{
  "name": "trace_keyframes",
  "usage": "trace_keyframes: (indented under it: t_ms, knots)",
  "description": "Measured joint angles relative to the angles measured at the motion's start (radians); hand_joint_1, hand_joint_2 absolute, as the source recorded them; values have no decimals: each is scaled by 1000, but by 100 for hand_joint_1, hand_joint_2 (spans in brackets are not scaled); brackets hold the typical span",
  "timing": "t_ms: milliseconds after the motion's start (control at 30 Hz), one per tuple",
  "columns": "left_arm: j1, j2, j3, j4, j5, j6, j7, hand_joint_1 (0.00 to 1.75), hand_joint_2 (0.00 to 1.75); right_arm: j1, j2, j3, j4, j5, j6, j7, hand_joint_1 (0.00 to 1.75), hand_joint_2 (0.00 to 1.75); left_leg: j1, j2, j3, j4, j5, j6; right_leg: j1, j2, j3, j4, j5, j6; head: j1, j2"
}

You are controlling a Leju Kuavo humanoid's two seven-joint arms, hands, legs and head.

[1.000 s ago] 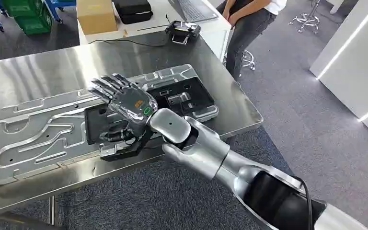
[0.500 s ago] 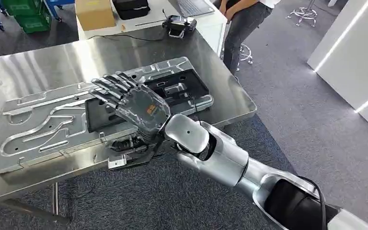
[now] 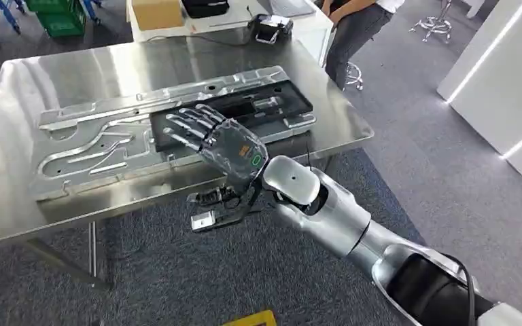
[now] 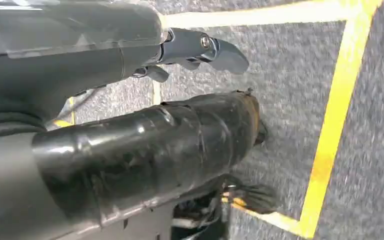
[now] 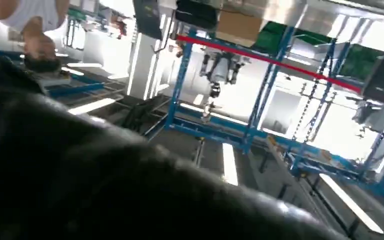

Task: Take the parts from the cabinet and place them on the table.

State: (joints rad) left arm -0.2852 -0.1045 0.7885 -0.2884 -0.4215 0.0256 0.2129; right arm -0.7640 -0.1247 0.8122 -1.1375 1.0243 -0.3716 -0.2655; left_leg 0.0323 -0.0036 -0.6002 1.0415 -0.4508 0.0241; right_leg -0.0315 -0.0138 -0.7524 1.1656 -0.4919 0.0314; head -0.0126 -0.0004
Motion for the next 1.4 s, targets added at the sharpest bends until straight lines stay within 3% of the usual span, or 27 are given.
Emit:
trace_keyframes:
  t_ms: [67,133,200,233,267,300,400,433,467,500,533,567,600,667,733,800,833,900,1033,1067,1100,1167,1233,1267,1333,1367,1400]
  knots:
    - [-6,0,-4,2,3,7,9,0,0,-15,9,-1,34,0,-1,-6,0,0,-8,0,-31,1,24,3,5,3,-26,143,-81,-3,0,0]
    - [-2,0,-4,5,10,16,-3,0,0,-16,22,-1,66,1,-4,-12,0,0,-15,0,-64,2,48,5,12,3,-2,189,-47,-13,0,0]
    - [19,0,-5,5,24,18,-31,0,0,-9,32,-1,67,5,-2,-20,0,0,-23,-2,-89,1,69,3,24,6,96,92,15,-37,0,0]
    - [44,2,-3,5,48,16,-54,0,0,-6,41,0,55,11,17,-17,0,0,-24,-3,-94,2,78,2,32,15,169,0,12,-56,-1,0]
    - [84,3,3,6,71,4,-76,0,0,0,55,3,32,17,45,-3,0,0,-25,2,-98,1,84,-4,38,23,229,-91,-43,-79,-1,0]
    - [119,18,20,8,104,-17,-107,0,0,5,82,17,-8,23,81,21,0,0,-21,11,-94,-4,90,-11,40,26,256,-144,-56,-67,0,0]
    - [191,50,65,19,138,-70,-114,0,0,2,126,81,-67,24,158,113,0,0,-18,16,-84,-30,125,-31,47,28,245,-158,-25,-71,2,0]
    - [206,61,73,21,137,-78,-105,0,0,-1,132,98,-78,18,164,131,0,0,-16,12,-93,-20,104,-35,35,17,246,-171,-5,-68,2,0]
    - [215,68,77,24,134,-84,-92,0,0,-6,137,111,-87,9,166,135,0,0,-18,9,-110,7,50,-38,36,14,233,-175,6,-76,3,0]
    - [223,71,80,27,131,-84,-77,0,175,-10,137,116,-90,1,165,136,0,0,-16,9,-125,64,-15,-41,36,6,217,-174,18,-83,2,0]
    - [228,81,85,29,131,-82,-58,0,175,-10,137,120,-91,-10,163,139,0,175,-14,10,-139,141,-77,-45,37,0,199,-172,31,-83,2,0]
    - [230,89,92,31,131,-81,-45,0,175,-8,136,123,-90,-19,158,139,0,175,-13,10,-147,208,-111,-49,37,-3,182,-171,43,-83,2,0]
    - [230,94,97,34,132,-81,-36,0,175,-4,133,125,-88,-29,154,139,0,175,-12,10,-148,262,-109,-52,37,-4,162,-167,56,-82,2,0]
    - [230,108,101,35,127,-92,-22,0,175,11,123,128,-79,-55,155,143,0,175,-10,10,-109,269,-25,-57,34,-6,121,-157,80,-77,2,0]
    - [229,121,101,36,122,-104,-11,0,175,45,110,124,-63,-97,174,162,0,175,-7,10,6,143,18,-57,32,-6,83,-139,97,-67,2,0]
    - [226,131,103,36,116,-109,-7,0,175,82,98,106,-45,-120,171,163,0,175,-16,5,109,-28,-84,-48,36,-5,65,-118,108,-56,3,0]
    - [226,132,105,37,115,-109,-3,0,175,97,91,98,-35,-130,170,160,0,175,-18,7,95,-23,-82,-35,37,-6,67,-124,117,-51,2,0]
    - [225,134,111,38,116,-108,1,0,175,126,81,82,3,-164,199,181,0,175,-18,10,98,-33,-75,-24,40,-3,67,-126,85,-73,2,0]
    - [229,138,124,39,113,-91,3,0,175,242,56,9,121,-247,220,237,0,175,-26,5,87,-35,-39,4,35,-7,77,-162,170,-26,2,0]
    - [228,133,125,42,106,-76,1,0,175,296,47,-45,207,-285,189,256,0,175,-15,7,84,-41,-22,14,30,-1,71,-156,152,-20,2,0]
    - [226,130,127,42,103,-62,-5,0,175,339,45,-103,297,-316,151,257,0,175,-14,3,72,-43,-10,24,28,4,56,-120,96,-13,3,0]
    - [228,120,131,42,95,-48,-18,0,175,409,38,-191,436,-344,104,251,0,175,-15,-5,42,-40,7,27,22,7,7,31,-26,-3,3,0]
    - [236,112,135,42,89,-43,-24,0,175,459,28,-263,546,-354,94,258,0,175,-16,-5,10,-30,21,24,21,11,-10,140,-76,2,3,0]
    - [241,109,138,42,85,-42,-27,0,175,475,28,-296,600,-371,111,289,0,0,-16,-2,-5,-23,26,20,20,11,12,134,-61,2,3,0]
    - [240,102,138,42,54,-43,-43,0,175,504,23,-355,673,-438,195,365,0,0,-15,9,-30,-8,32,14,15,11,126,5,-11,2,2,0]
    - [236,99,138,42,37,-45,-53,0,175,527,22,-398,709,-500,251,389,0,0,-15,9,-38,-2,35,10,11,9,204,-88,-9,2,3,0]
    - [230,99,137,42,22,-48,-61,0,175,549,21,-447,739,-562,304,393,0,0,-18,6,-43,3,40,3,13,9,230,-142,-54,1,2,0]
